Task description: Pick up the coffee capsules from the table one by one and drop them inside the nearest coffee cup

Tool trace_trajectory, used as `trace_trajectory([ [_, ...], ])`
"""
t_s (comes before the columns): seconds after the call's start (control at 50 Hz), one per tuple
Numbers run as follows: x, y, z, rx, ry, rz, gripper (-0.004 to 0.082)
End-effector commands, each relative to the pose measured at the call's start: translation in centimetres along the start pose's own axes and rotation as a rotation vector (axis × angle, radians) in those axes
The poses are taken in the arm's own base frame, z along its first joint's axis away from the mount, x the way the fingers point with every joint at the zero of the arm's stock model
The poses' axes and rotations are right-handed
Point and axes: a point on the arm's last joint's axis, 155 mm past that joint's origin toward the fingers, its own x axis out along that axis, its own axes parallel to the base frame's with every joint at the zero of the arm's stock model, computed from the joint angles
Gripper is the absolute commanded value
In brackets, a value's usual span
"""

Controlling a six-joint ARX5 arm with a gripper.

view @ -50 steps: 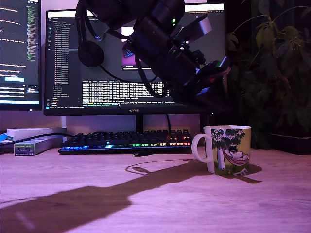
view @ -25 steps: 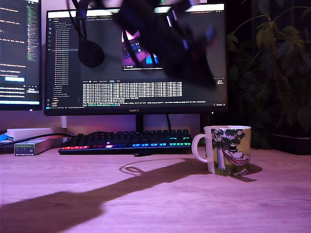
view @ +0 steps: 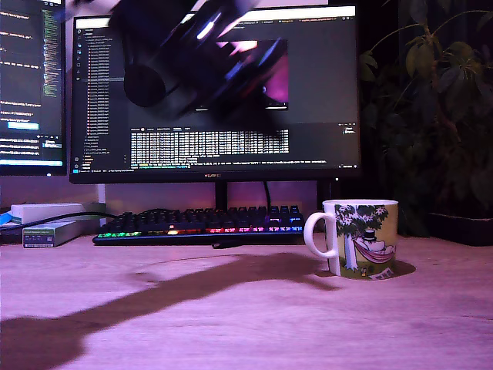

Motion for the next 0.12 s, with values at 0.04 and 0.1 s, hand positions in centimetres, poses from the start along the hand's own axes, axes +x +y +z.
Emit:
trace_trajectory([
  [0.04,-2.2,0.8,1.3,-0.014,-0.062,0.03,-0.0019],
  [0.1,-2.8,1.2,1.1,-0.024,-0.067,0.041,-0.0019],
])
